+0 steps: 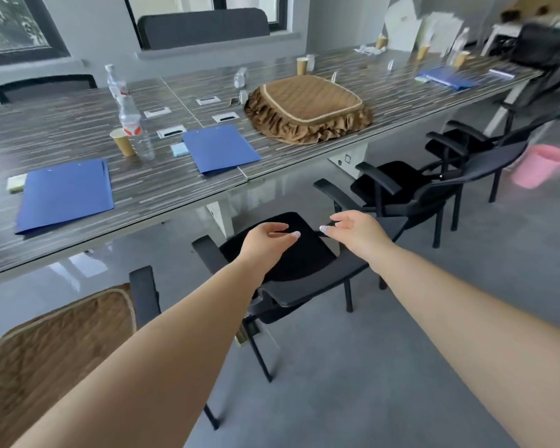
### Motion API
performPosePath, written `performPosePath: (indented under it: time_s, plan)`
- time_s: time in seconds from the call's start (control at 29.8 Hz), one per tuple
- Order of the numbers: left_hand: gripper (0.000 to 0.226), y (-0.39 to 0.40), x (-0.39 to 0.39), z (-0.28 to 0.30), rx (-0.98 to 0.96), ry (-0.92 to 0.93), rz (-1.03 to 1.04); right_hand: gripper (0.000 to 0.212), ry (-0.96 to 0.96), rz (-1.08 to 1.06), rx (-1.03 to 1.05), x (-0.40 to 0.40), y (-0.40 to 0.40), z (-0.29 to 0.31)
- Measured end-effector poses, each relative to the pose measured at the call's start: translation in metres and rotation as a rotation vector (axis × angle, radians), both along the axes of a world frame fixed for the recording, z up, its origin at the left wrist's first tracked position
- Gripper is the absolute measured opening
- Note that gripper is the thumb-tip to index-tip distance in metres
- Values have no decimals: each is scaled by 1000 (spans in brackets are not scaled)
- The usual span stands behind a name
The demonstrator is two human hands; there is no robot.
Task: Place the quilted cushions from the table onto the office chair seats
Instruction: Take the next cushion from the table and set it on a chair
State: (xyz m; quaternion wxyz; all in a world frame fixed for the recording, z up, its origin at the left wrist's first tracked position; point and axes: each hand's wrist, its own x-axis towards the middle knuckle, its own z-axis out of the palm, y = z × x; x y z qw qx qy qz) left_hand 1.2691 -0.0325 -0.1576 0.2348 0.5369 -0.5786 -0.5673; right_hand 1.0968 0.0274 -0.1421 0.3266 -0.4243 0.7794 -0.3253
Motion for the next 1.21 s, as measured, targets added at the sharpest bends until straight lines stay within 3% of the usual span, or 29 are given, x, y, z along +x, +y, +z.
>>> performPosePath:
  time_s: [0.4, 0.74, 0.87, 1.01, 1.21]
  plan:
    - [48, -70, -133, -41, 39, 16, 16, 51, 52, -44, 88, -144, -44, -28]
    - [46, -201, -237, -60, 79, 28, 114, 49, 140, 71, 150, -261, -189, -34]
    - [47, -257, -274, -50, 88, 49, 167, 28, 149, 121, 151, -306, -247, -26]
    - [43, -307, -303, -41, 55, 72, 218, 48, 156, 129, 135, -346, -304, -23]
    - [40, -393, -355, -48, -5, 10, 374, 38, 41, 176, 87, -423, -404, -40]
